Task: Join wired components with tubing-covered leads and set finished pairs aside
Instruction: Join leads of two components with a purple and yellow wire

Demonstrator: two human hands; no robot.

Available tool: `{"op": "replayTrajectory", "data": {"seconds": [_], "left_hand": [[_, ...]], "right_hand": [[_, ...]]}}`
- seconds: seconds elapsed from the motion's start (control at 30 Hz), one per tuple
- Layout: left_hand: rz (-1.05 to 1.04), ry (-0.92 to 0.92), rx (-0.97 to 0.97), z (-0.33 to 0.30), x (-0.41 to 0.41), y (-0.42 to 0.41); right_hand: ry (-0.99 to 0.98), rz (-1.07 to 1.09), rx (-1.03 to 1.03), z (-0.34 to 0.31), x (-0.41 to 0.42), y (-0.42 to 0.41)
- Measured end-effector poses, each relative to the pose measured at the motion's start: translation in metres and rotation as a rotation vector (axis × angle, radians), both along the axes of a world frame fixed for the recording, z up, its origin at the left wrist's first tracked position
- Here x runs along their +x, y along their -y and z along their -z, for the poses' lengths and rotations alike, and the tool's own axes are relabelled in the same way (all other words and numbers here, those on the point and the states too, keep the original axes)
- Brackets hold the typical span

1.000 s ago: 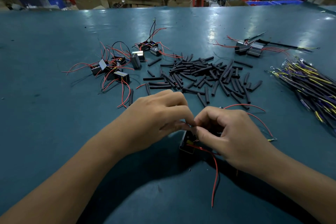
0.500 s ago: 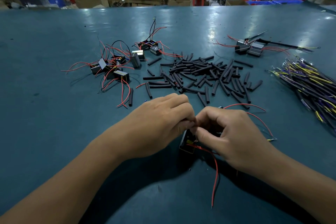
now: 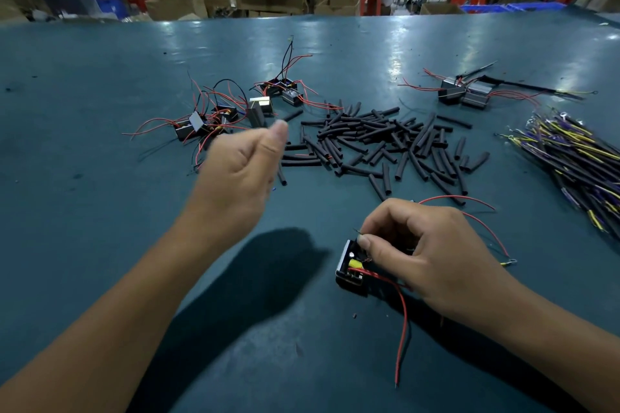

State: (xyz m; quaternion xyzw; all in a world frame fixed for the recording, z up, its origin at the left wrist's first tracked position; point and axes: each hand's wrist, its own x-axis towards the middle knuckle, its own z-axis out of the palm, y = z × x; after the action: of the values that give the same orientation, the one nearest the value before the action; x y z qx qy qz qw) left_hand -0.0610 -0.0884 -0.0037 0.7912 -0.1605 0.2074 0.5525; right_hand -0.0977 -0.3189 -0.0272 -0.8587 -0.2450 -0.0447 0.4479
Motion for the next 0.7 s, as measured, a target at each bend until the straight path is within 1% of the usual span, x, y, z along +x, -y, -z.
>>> {"op": "replayTrajectory", "data": {"seconds": [0.07,0.17,0.27,0.33,0.37,0.5,0.7], "left_hand": [[0.177,-0.145,-0.013,0.007,-0.001,0.003],[0.319,-0.254,0.069,0.016,-0.003,0.006],[0.382,-0.353,0.180,0.020,-0.008,0.008],[0.392,-0.376,0.292,0.021,-0.012,0.013],[0.400,-0.380,0.311,0.021,-0.013,0.016],[0.428,-0.394,0.215,0.022,-0.016,0.027],[0.379,-0.347,0.097,0.026,-0.015,0.031]], "right_hand": [[-0.016,0.022,0.014,0.000,0.001,0.000],[-0.056,0.058,0.038,0.000,0.002,0.001],[-0.085,0.076,0.052,-0.001,0.003,0.001],[-0.126,0.081,0.079,-0.002,0.004,0.002],[-0.147,0.080,0.099,-0.002,0.004,0.002],[-0.241,0.076,0.210,-0.002,0.004,0.003],[-0.310,0.092,0.336,-0.003,0.004,0.003]]}}
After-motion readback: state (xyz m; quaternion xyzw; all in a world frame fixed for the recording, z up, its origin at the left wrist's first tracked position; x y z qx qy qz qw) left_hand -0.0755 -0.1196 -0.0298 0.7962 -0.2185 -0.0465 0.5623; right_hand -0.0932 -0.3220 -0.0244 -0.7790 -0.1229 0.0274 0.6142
